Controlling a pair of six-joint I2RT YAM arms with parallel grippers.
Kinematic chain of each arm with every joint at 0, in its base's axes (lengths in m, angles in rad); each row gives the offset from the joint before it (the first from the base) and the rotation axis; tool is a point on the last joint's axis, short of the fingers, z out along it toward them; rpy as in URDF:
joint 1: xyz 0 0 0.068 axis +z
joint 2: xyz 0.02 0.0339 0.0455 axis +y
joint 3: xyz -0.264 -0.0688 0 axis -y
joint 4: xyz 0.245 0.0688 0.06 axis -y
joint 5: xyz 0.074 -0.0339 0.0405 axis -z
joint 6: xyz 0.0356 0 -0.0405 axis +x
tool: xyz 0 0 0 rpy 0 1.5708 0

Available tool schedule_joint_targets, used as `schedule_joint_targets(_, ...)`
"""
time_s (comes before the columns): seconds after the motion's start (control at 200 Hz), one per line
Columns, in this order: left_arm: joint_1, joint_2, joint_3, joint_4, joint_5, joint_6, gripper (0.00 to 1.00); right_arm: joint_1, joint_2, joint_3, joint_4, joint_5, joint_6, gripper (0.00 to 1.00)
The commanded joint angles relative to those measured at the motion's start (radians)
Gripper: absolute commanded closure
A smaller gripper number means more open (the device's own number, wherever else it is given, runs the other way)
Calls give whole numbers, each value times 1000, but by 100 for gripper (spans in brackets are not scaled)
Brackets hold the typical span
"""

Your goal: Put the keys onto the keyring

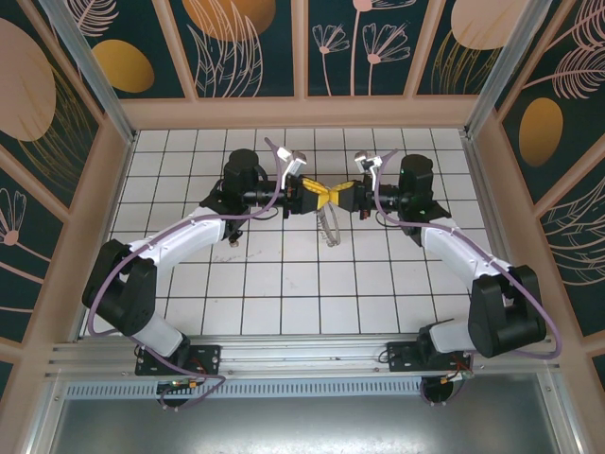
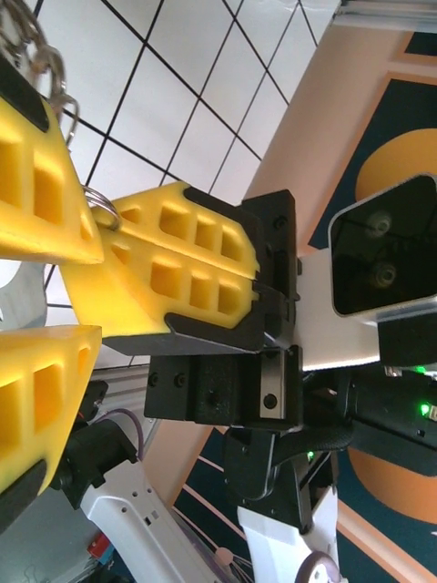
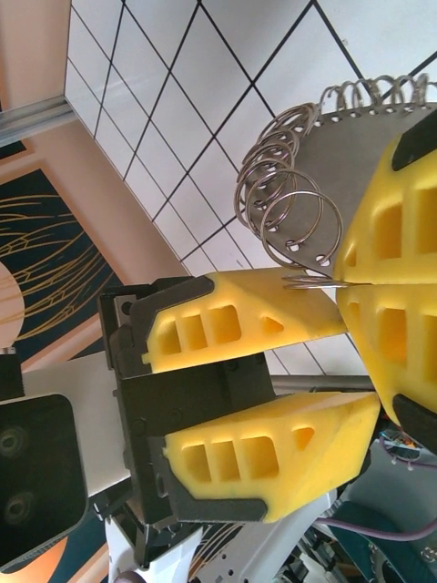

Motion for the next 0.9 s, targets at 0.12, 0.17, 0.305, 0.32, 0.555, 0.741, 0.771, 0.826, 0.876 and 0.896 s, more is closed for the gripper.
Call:
schedule_joint_targets(0.12,40,-34,-31,99,-13,-31,71,12,6,33,45,-20,0,100)
schedule_joint_targets(0.17,53,-49,-43,99,-24,-30,68,11,8,33,45,-16,-1,100)
schedule_joint_targets(0.305,78,-78,-72,102,-52,-28,60,11,10,35,48,-17,1,100)
schedule_joint_targets(0.32,79,-79,-73,99,-52,-25,58,11,11,35,50,-18,3,100)
schedule_joint_targets(0.555,79,-43,-66,105,-30,-37,51,25,20,45,64,-21,14,100)
schedule_joint_targets(0.741,78,-18,-54,110,5,-49,51,42,31,61,66,-13,16,100)
schedule_joint_targets(0.771,79,-15,-53,111,8,-51,51,44,33,63,67,-13,16,100)
schedule_joint_targets(0.826,78,-10,-53,113,13,-57,51,49,38,67,67,-12,17,100)
schedule_joint_targets(0.876,78,-8,-53,114,18,-57,51,51,41,70,70,-10,18,100)
schedule_joint_targets(0.896,79,-8,-56,116,20,-58,51,51,44,71,70,-10,18,100)
